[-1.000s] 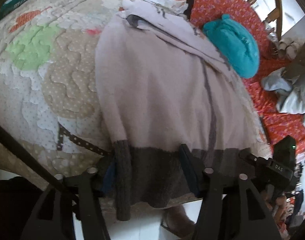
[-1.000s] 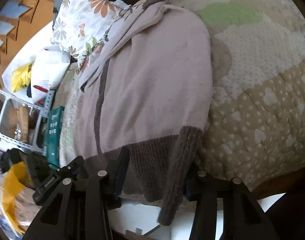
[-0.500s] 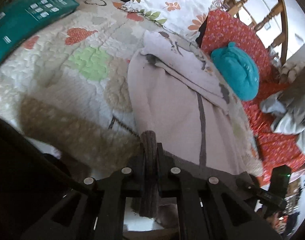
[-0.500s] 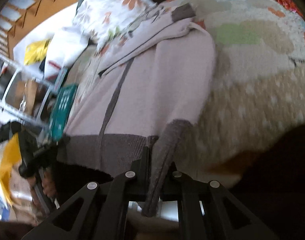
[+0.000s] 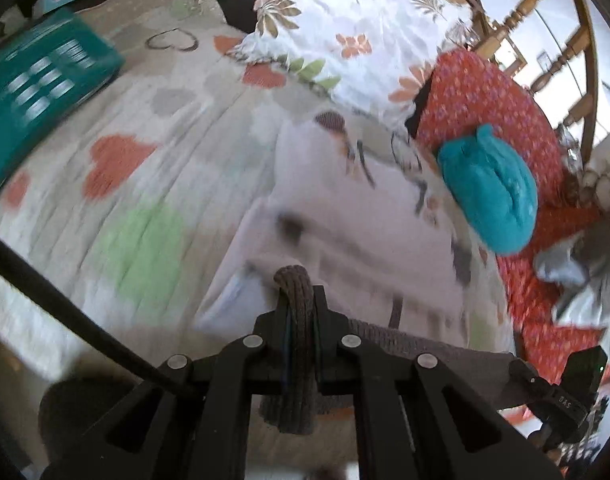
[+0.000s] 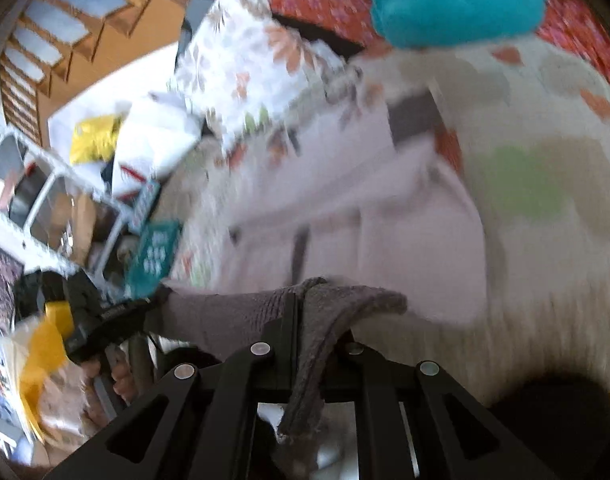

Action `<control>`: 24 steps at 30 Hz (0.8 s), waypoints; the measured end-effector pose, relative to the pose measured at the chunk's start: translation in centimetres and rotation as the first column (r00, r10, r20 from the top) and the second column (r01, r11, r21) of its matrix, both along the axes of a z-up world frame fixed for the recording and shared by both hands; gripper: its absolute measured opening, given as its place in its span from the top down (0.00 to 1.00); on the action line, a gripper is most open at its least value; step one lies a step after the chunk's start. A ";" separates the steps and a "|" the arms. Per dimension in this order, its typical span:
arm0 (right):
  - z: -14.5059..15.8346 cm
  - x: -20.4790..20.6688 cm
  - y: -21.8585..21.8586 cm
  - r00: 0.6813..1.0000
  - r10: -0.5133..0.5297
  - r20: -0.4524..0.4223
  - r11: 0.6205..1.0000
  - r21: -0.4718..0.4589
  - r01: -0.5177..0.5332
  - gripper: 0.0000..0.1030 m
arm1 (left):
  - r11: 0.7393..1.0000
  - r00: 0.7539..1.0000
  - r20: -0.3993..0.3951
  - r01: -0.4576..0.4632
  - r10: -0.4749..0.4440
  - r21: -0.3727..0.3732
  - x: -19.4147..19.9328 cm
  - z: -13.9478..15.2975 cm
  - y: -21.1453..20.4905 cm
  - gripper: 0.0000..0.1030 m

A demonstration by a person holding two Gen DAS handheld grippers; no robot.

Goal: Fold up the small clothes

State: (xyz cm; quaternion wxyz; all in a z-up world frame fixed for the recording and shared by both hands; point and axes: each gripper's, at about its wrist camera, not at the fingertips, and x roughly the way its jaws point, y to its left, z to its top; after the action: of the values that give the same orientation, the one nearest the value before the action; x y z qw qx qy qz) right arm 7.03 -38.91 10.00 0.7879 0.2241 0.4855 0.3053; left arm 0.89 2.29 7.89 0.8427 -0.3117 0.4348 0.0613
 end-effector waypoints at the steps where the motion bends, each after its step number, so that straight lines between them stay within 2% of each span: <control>1: 0.1 2.1 0.5 1.000 -0.013 0.007 1.000 0.011 0.013 0.92 | 1.000 1.000 0.009 -0.010 0.010 0.003 1.6 0.0 0.3 0.92; 5: -1.3 8.7 2.2 0.999 -0.052 0.007 0.998 -0.027 0.052 0.92 | 0.998 0.999 0.013 -0.040 0.039 0.040 7.2 -1.1 1.0 0.92; 9: -3.8 12.9 2.9 0.997 -0.070 -0.043 0.997 -0.028 0.069 0.92 | 0.999 0.999 -0.010 -0.039 0.039 0.024 11.7 -3.1 1.8 0.92; 18: -6.4 21.9 4.2 0.994 -0.078 -0.073 0.996 -0.055 0.074 0.91 | 0.999 0.998 -0.034 -0.054 0.054 0.000 20.0 -5.9 3.1 0.92; 22: -7.9 25.0 4.3 0.991 -0.104 -0.081 0.994 -0.049 0.100 0.85 | 0.998 0.997 -0.041 -0.063 0.061 -0.029 22.5 -7.5 4.1 0.91; 23: -8.0 25.7 4.1 0.990 -0.120 -0.073 0.992 -0.042 0.117 0.77 | 0.997 0.996 -0.032 -0.079 0.078 -0.025 22.9 -7.6 4.5 0.90; 24: -8.2 26.4 3.9 0.988 -0.139 -0.068 0.990 -0.033 0.137 0.61 | 0.994 0.995 -0.014 -0.104 0.104 -0.024 23.4 -7.6 5.2 0.86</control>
State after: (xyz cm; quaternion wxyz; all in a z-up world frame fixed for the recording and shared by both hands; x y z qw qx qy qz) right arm 33.44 -34.97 1.85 0.7927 0.2568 0.5004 0.2352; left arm 24.33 7.45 0.24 0.8316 -0.3438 0.4242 0.1017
